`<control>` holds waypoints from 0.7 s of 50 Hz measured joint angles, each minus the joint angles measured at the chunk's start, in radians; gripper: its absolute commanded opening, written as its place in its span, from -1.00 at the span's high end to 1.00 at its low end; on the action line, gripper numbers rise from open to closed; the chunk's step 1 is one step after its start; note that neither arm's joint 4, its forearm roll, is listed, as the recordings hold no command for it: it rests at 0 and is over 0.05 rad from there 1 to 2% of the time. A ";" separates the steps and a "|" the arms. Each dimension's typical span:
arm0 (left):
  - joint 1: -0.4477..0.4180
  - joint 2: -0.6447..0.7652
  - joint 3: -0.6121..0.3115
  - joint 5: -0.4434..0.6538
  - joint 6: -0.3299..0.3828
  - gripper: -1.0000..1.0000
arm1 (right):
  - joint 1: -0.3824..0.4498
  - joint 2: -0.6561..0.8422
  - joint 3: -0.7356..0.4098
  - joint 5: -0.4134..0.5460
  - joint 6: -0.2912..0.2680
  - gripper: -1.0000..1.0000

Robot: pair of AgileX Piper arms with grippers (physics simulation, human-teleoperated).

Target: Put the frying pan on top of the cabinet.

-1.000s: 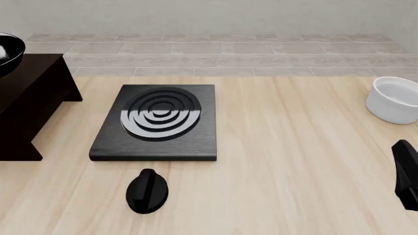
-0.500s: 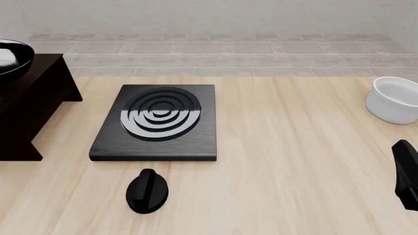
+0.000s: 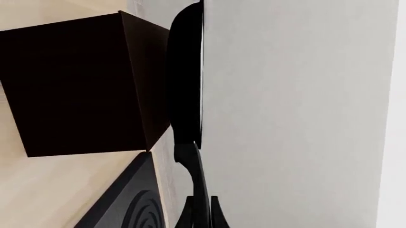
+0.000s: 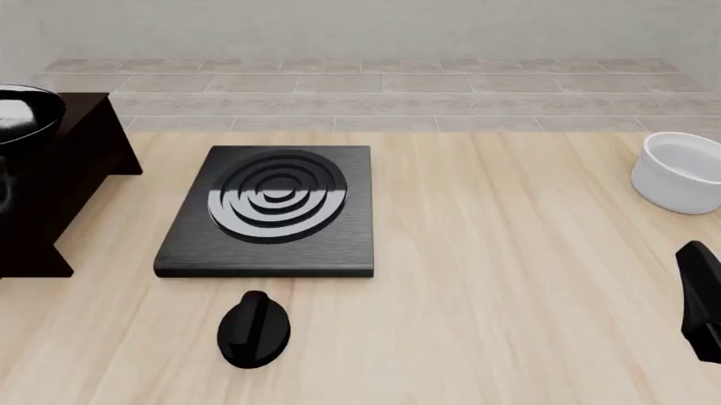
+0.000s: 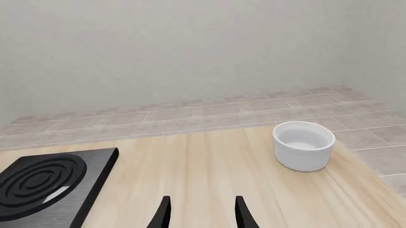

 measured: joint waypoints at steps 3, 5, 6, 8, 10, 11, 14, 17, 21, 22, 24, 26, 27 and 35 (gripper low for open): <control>0.000 0.014 0.002 -0.010 0.000 1.00 | 0.000 0.000 0.000 0.000 0.001 -1.00; 0.000 0.022 0.003 -0.016 -0.001 1.00 | 0.000 0.000 0.000 0.000 0.001 -1.00; 0.000 0.025 0.004 -0.018 -0.001 1.00 | 0.000 0.000 0.000 0.000 0.001 -1.00; 0.000 0.031 0.003 -0.023 -0.001 1.00 | 0.000 0.000 0.000 0.000 0.001 -1.00; 0.001 0.034 0.002 -0.025 0.000 1.00 | -0.001 0.000 0.000 0.000 0.001 -1.00; 0.001 0.036 0.001 -0.027 0.000 1.00 | -0.001 0.000 0.000 0.000 0.002 -1.00; 0.001 0.041 -0.001 -0.030 0.001 1.00 | -0.001 0.000 0.000 0.000 0.002 -1.00; 0.001 0.046 -0.002 -0.034 0.002 1.00 | -0.001 0.000 0.000 0.000 0.002 -1.00; 0.002 0.056 -0.003 -0.043 0.002 1.00 | -0.001 0.000 0.000 0.000 0.001 -1.00; 0.002 0.059 -0.003 -0.046 0.003 1.00 | -0.001 0.000 0.000 0.000 0.001 -1.00; 0.003 0.064 -0.003 -0.051 0.002 1.00 | -0.001 0.000 0.000 0.001 0.001 -1.00; 0.004 0.068 -0.003 -0.055 0.002 1.00 | -0.001 0.001 0.000 0.001 0.001 -1.00; 0.004 0.070 -0.003 -0.058 0.002 1.00 | 0.000 0.001 0.000 0.001 0.001 -1.00; 0.007 0.083 -0.002 -0.069 0.005 1.00 | 0.000 0.001 0.000 0.001 0.000 -1.00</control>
